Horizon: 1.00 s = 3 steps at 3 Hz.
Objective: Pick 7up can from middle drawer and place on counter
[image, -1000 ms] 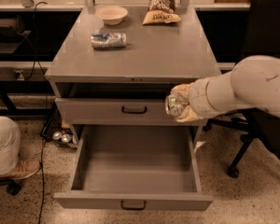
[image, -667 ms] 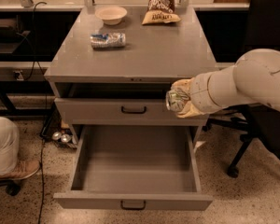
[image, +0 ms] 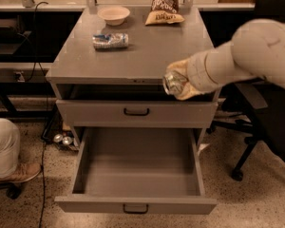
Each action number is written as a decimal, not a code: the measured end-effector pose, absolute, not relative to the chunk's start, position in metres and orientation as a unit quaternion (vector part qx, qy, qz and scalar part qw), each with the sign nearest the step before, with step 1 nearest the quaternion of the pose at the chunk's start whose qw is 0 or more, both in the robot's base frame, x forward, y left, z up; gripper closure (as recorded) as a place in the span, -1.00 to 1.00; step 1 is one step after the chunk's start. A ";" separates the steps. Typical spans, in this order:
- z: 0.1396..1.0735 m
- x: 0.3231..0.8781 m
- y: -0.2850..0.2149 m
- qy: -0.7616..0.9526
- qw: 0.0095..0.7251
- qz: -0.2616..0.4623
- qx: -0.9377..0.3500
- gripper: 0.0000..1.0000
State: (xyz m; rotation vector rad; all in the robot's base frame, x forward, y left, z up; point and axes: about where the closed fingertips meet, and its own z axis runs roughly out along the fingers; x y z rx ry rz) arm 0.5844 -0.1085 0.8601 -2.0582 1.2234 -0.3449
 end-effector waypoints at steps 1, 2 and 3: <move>0.894 0.618 -0.090 0.396 0.345 -0.171 -0.834 1.00; 0.916 0.654 -0.059 0.325 0.329 -0.183 -0.868 1.00; 0.917 0.685 -0.024 0.273 0.291 -0.176 -0.900 1.00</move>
Offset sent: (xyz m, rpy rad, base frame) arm 0.1183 0.0996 0.0835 -0.2871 -0.1826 0.4622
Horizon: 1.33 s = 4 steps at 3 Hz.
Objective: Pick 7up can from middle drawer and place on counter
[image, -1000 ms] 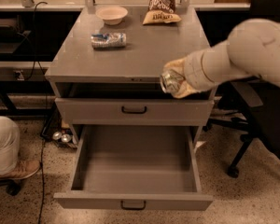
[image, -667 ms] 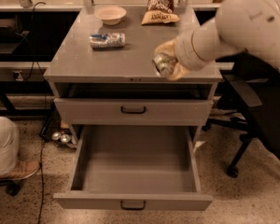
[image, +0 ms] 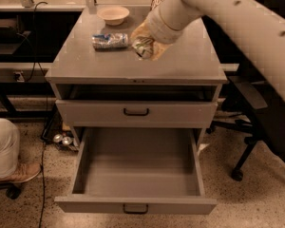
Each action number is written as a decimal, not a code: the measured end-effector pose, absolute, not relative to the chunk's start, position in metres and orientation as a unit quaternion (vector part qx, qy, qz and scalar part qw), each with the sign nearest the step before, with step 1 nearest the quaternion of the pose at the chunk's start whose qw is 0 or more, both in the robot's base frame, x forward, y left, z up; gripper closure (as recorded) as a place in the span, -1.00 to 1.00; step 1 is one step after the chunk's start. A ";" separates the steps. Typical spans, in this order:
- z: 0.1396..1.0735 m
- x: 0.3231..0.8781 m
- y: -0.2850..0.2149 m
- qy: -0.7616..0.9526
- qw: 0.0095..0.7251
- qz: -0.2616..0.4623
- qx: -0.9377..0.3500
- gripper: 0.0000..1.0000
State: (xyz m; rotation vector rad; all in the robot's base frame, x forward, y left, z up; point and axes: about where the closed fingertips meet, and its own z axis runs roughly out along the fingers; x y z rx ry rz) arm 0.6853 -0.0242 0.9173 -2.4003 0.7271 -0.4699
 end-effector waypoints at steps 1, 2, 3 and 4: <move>0.909 0.704 0.018 0.229 0.241 -0.173 -0.927 1.00; 0.894 0.716 0.055 0.199 0.192 -0.169 -0.946 1.00; 0.875 0.730 0.094 0.170 0.156 -0.153 -0.961 0.98; 0.861 0.751 0.112 0.170 0.143 -0.129 -0.966 0.39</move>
Offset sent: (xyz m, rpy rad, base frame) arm 0.0458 0.1247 -0.0359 -0.3659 0.0631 0.1914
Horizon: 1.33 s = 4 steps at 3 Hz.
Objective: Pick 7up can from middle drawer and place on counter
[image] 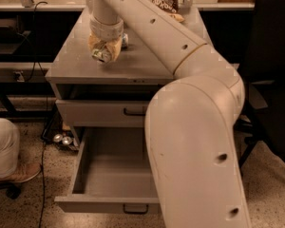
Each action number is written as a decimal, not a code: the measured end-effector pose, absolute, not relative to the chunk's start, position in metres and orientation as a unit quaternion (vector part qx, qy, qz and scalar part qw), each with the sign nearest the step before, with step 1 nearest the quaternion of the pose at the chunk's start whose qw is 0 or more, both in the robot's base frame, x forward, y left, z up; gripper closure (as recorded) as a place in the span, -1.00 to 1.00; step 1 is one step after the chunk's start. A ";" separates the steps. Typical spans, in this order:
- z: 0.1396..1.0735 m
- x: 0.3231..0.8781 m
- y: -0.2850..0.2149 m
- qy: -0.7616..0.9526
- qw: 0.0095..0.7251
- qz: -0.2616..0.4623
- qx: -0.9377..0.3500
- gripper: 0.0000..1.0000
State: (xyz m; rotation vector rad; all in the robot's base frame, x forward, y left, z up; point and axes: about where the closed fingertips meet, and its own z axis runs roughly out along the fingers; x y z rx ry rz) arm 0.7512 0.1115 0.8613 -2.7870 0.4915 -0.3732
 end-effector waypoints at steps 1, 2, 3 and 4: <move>0.855 0.761 0.117 0.173 0.139 -0.121 -0.968 -0.06; 0.850 0.767 0.119 0.176 0.140 -0.113 -0.968 -0.53; 0.849 0.775 0.117 0.180 0.142 -0.108 -0.967 -1.00; 0.855 0.778 0.113 0.185 0.149 -0.109 -0.965 -1.00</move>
Offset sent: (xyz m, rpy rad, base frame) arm 0.0230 0.0028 -0.0067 -0.0082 0.0666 -0.0135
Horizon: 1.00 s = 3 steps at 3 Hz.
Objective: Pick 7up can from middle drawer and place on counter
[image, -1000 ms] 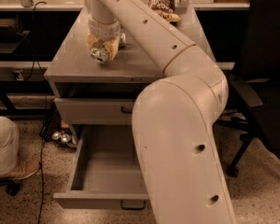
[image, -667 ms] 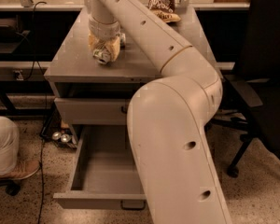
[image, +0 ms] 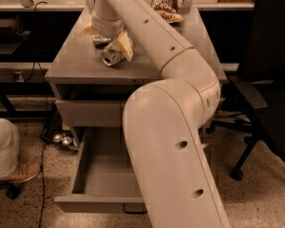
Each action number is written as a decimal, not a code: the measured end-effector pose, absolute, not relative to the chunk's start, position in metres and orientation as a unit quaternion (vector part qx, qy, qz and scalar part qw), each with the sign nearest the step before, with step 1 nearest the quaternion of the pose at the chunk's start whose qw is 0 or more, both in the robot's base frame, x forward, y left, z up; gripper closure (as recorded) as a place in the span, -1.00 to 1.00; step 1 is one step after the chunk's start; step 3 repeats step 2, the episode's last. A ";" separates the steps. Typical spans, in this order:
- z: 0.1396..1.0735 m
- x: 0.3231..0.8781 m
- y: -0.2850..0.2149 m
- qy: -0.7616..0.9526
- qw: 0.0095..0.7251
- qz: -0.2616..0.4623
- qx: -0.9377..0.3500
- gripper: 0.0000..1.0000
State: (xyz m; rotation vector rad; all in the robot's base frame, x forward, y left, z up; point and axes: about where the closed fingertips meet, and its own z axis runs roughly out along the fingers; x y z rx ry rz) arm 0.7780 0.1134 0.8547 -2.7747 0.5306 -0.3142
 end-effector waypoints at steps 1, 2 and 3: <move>0.876 0.787 0.095 0.208 0.174 -0.121 -0.955 -1.00; 0.909 0.798 0.063 0.244 0.205 -0.147 -0.936 -1.00; 0.909 0.798 0.063 0.244 0.205 -0.147 -0.936 -1.00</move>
Offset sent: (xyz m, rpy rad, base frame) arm 0.0379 -0.1068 0.1112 0.1845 -0.1349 -0.2357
